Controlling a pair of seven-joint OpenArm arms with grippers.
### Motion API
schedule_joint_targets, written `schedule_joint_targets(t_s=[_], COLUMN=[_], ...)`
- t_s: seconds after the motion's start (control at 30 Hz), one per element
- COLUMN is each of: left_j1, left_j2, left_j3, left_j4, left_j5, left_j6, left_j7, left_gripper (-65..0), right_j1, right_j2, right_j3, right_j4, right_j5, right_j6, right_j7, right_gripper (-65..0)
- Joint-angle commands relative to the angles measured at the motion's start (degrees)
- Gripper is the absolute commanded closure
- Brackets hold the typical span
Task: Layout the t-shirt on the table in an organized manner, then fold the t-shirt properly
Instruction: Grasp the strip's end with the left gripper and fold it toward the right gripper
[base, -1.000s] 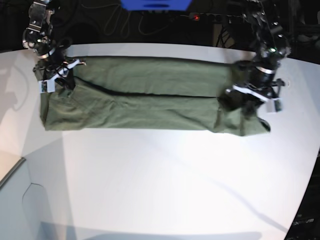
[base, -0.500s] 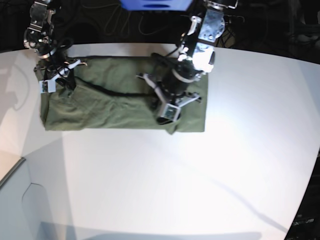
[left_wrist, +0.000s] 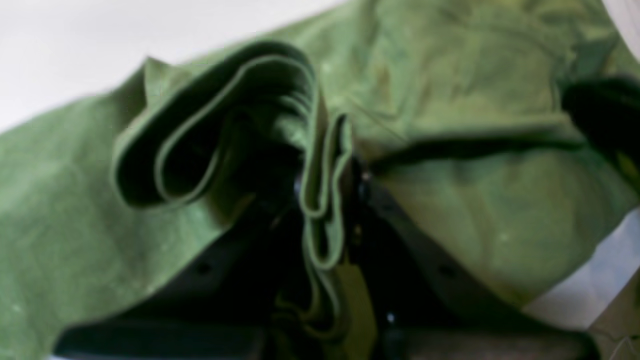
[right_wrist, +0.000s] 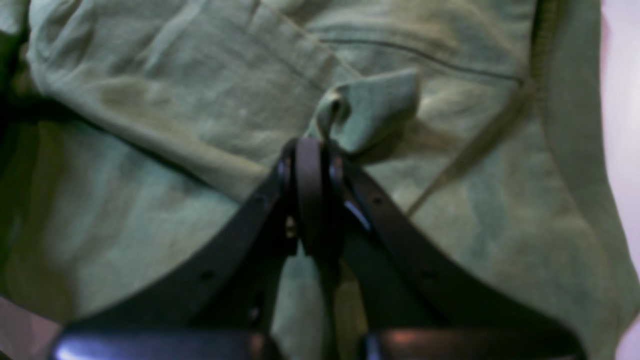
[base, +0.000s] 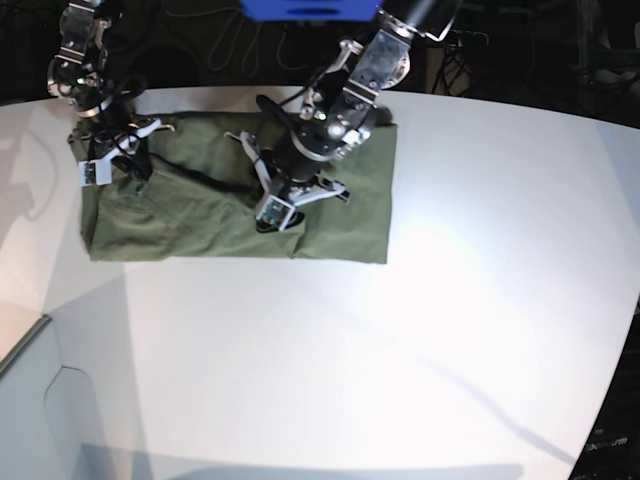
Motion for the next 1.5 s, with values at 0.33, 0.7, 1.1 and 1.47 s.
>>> schedule_joint_targets(t_s=[0.33,0.7,1.1,1.47], left_j1=[-2.3,3.0,7.1,0.6], left_j2=[2.2,2.2,-5.6,-2.6], left_j3=[0.8,0.6,-3.5,8.5], left_j4=[-0.1,11.2,14.2,0.7], left_j5=[-0.3,-0.4,-0.4,-0.4], left_j6=[0.2,-0.2,-0.1,-0.3], left_j7=[-0.9,-1.3,-0.9,-1.3], left_gripper=[-5.4,-32.4,-12.7,-2.8], right_j1=[-0.8,-0.8,-0.6,-0.3], right_j2=[-0.1,-0.1,-0.1,-0.1], right_j3=[-0.2,-0.2,-0.2,-0.2], right_j4=[-0.3,-0.3,-0.3,-0.3], right_j5=[-2.3,-2.3,-2.3,-2.3], right_j6=[-0.5,-0.5,-0.5,-0.5], right_j7=[-4.0,-4.0,-4.0,-4.0], right_gripper=[0.0,0.0,0.0,0.0])
